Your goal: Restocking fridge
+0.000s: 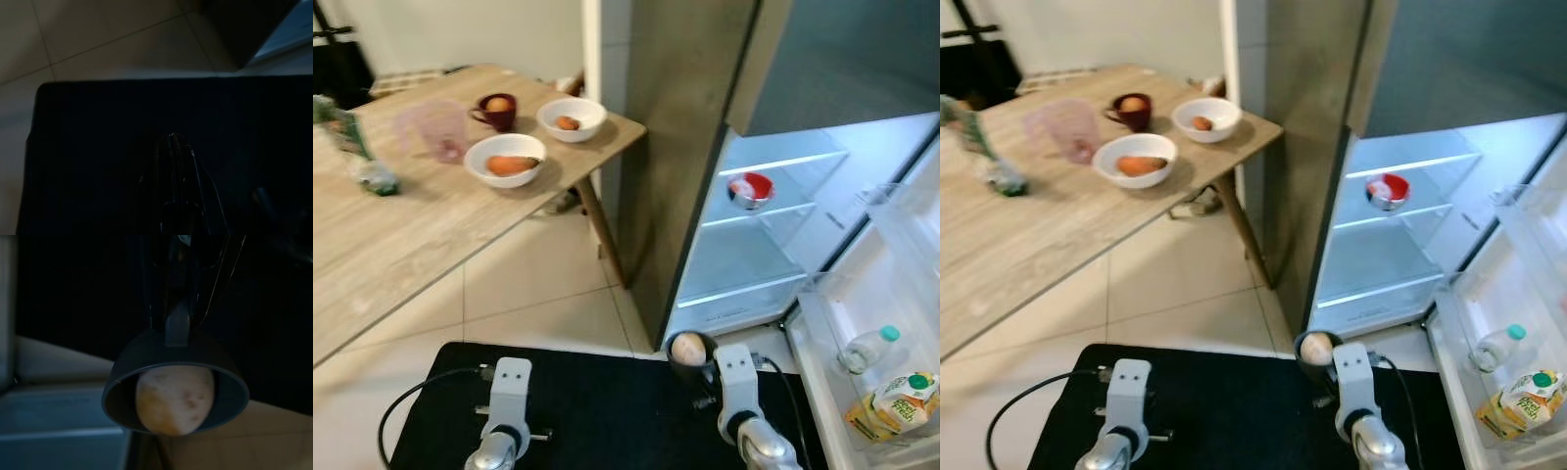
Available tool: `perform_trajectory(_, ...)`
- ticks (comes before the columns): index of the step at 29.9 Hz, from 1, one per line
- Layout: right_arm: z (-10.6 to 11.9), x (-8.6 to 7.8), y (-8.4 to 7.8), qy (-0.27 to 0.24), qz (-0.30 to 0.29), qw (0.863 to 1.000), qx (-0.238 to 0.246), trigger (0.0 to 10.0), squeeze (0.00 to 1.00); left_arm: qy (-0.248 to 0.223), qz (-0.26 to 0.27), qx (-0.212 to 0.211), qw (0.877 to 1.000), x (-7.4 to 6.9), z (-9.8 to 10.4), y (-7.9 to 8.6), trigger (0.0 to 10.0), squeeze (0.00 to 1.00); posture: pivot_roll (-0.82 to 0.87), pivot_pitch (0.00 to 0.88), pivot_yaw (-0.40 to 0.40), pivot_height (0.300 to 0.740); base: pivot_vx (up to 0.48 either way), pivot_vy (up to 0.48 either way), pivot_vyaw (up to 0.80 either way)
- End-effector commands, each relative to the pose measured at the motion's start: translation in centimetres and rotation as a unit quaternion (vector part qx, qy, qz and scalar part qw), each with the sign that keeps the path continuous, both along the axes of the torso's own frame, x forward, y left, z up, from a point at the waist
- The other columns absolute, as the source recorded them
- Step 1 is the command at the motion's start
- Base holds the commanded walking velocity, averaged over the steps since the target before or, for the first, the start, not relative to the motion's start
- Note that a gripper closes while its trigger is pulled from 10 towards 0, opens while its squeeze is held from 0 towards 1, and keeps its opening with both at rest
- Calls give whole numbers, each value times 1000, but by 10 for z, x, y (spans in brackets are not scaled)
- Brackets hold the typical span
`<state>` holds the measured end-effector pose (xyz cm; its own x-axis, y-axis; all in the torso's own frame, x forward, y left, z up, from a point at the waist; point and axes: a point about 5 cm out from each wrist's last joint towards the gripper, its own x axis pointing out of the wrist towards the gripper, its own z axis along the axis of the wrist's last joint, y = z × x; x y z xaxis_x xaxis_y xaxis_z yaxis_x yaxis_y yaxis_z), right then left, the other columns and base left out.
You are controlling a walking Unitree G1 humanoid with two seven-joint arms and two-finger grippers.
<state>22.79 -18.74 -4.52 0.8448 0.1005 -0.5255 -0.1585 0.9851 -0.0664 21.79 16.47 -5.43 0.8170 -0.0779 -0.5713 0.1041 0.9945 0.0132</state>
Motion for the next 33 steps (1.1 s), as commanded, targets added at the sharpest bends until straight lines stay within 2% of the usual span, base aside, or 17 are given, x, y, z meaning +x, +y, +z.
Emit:
perform_trajectory(1, 2, 3, 1, -8, -7, 1000, 3, 10000, 0, 10, 5, -1, 1000, -5, -3, 2, 10000, 0, -96, 116, -6, 736, 311, 0, 0)
perform_trajectory(22, 0, -1, -3, -3, -14, 1000, -1, 10000, 0, 18, -14, 3, 1000, -7, -5, 1, 10000, 0, -106, 114, 1, 736, 310, 0, 0)
perform_trajectory(26, 0, -1, -4, -1, -15, 1000, -1, 10000, 0, 32, -28, 7, 999, -9, -8, -4, 10000, 0, -107, 113, 1, 736, 0, 0, 0)
perform_trajectory(33, -1, -2, -4, 1, -16, 1000, -2, 10000, 0, 24, -37, 2, 999, -10, -7, -6, 10000, 0, -114, 102, 2, 736, 0, 0, 0)
